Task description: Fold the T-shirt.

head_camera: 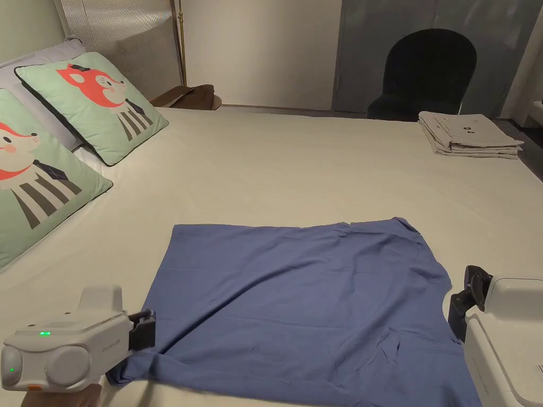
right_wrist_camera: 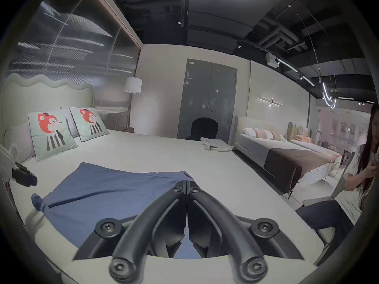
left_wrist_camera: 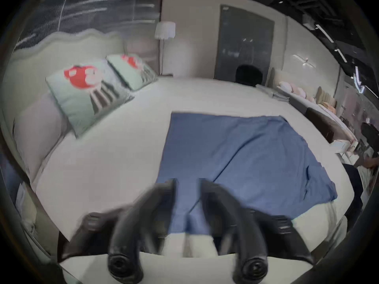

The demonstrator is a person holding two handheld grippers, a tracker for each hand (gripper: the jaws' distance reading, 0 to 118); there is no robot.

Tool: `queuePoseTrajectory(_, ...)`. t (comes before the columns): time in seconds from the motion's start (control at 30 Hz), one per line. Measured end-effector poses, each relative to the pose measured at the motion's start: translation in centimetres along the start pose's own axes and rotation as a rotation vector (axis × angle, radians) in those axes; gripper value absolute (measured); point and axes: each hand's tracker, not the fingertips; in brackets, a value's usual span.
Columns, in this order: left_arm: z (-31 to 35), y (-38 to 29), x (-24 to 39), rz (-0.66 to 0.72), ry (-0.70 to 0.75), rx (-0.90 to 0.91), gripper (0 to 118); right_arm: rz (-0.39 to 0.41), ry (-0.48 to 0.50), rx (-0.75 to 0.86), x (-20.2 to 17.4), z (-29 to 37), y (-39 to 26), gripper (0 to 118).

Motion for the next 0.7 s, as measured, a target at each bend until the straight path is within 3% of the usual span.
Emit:
queuePoseTrajectory(0.03,-0.5,-0.5,-0.5,-0.003,0.011,-0.034,96,-0.001,0.002,-0.004,0.0,0.0,-0.1,0)
queuePoseTrajectory(0.07,-0.9,-0.9,-1.1,0.003,0.012,-0.044,104,-0.001,0.005,-0.008,0.0,-0.1,-0.1,0)
queuePoseTrajectory(0.3,-3.8,-3.6,-2.6,0.002,0.053,-0.112,101,0.005,0.009,-0.036,-0.2,-0.4,-0.9,0)
queuePoseTrajectory(0.33,-4.0,-4.0,-2.8,0.001,0.043,-0.11,95,0.007,0.01,-0.039,-0.1,-0.4,-1.0,0)
queuePoseTrajectory(0.43,-4.4,-4.7,-2.4,-0.013,0.025,-0.122,42,0.013,0.008,-0.052,0.0,-0.4,-1.3,0)
queuePoseTrajectory(0.47,-4.5,-5.0,-2.4,-0.02,0.002,-0.129,17,0.013,0.006,-0.057,0.0,-0.4,-1.4,0)
queuePoseTrajectory(0.5,-4.5,-5.2,-2.3,-0.015,-0.032,-0.134,3,0.012,0.005,-0.063,0.1,-0.4,-1.5,0)
queuePoseTrajectory(0.7,-4.5,-5.0,-2.6,-0.039,-0.004,-0.115,1,-0.039,-0.007,-0.144,1.6,-0.4,-3.2,0)
